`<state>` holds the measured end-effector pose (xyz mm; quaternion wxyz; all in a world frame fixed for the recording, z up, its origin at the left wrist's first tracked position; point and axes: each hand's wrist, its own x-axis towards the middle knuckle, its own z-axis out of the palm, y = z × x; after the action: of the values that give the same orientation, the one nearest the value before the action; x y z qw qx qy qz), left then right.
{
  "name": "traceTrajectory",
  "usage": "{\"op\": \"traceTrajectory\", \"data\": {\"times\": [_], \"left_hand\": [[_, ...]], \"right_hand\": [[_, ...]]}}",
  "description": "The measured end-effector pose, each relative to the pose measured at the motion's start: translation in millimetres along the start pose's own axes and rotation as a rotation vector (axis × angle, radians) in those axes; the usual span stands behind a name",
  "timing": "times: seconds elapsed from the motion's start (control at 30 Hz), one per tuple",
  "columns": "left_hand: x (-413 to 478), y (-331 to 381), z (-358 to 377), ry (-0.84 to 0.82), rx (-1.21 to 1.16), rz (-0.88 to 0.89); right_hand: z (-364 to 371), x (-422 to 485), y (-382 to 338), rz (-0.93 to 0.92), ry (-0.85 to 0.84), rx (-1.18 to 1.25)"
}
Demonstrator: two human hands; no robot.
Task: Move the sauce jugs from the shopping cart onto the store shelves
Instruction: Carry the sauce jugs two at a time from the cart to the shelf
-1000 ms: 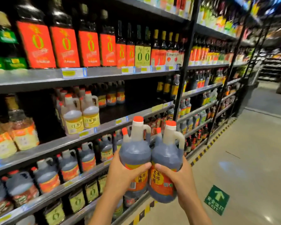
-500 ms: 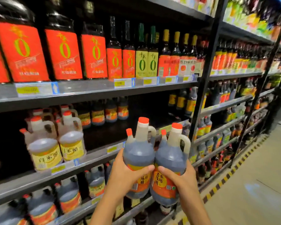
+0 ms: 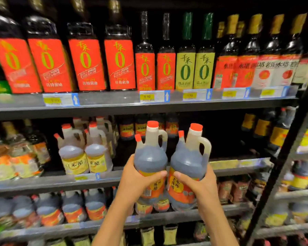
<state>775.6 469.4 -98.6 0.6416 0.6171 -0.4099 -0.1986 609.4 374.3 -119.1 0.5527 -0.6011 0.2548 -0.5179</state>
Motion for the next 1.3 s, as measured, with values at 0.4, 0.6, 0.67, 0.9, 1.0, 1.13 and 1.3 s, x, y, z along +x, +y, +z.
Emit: {"op": "traceTrajectory", "data": {"times": [0.4, 0.6, 0.67, 0.9, 1.0, 1.13, 1.3], "left_hand": [[66, -20, -4, 0.023, 0.049, 0.187], [92, -38, -6, -0.031, 0.025, 0.204], [99, -43, -5, -0.055, 0.029, 0.202], [133, -72, 10, -0.055, 0.009, 0.073], [149, -85, 20, -0.080, -0.007, -0.002], [168, -94, 35, -0.045, -0.055, -0.059], [189, -100, 49, -0.041, -0.059, -0.125]], "right_hand": [[13, 61, 13, -0.180, -0.121, -0.115], [11, 87, 23, -0.239, -0.107, -0.214], [8, 96, 26, -0.247, -0.116, -0.239], [-12, 135, 47, -0.177, -0.214, -0.211], [-19, 156, 62, -0.095, -0.223, -0.193], [-22, 183, 80, 0.008, -0.240, -0.153], [-25, 215, 104, 0.074, -0.280, -0.138]]}}
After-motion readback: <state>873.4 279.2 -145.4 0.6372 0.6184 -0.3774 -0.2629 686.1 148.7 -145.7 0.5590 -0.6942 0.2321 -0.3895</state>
